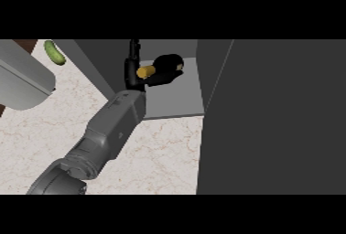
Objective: Pick up the wine, place it into the cabinet and close the cabinet
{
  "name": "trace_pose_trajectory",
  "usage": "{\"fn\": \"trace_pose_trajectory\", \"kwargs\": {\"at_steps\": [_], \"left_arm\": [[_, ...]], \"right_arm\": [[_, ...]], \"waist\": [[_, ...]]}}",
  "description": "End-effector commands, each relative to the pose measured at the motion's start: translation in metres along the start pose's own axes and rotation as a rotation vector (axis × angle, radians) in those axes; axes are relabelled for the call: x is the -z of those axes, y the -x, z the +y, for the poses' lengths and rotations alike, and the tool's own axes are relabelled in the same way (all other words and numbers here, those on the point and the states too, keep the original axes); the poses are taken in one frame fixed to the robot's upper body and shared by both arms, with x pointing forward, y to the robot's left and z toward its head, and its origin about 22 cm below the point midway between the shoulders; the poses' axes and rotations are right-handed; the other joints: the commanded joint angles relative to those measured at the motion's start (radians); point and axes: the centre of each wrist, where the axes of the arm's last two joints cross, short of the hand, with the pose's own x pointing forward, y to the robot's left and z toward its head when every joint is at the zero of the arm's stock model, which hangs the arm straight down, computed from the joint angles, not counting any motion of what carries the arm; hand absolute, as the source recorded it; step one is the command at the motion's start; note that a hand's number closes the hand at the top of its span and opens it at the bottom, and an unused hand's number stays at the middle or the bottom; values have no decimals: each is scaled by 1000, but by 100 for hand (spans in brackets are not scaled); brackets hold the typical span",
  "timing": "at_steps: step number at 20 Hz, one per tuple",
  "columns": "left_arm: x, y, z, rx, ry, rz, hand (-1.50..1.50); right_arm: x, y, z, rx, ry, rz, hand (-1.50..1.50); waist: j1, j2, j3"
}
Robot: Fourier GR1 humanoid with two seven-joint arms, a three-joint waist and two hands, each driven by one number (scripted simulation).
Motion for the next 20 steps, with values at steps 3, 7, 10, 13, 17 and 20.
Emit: {"fn": "trace_pose_trajectory", "kwargs": {"at_steps": [3, 7, 10, 13, 17, 20], "left_arm": [[-6, 18, 23, 5, 14, -1, -150], [-2, 8, 11, -43, 34, -23, -150], [-5, 19, 27, -53, 56, -29, -150], [-14, 20, 14, -63, 89, -25, -150], [-17, 22, 12, -95, 115, 10, -150], [-20, 26, 15, -114, 118, -5, -150]], "right_arm": [[0, -6, -3, 24, 3, -21, -150], [-10, -11, 6, 9, -30, -17, -150], [-10, -3, 0, 7, -4, -9, -150], [0, -12, 2, 18, -3, -18, -150], [-16, -19, 4, 24, -5, -11, -150], [-2, 8, 6, 35, -8, -18, -150]], "waist": [[10, 3, -3], [10, -3, -3], [10, 0, -2], [16, -1, -3], [13, -8, -3], [16, -9, -2]]}}
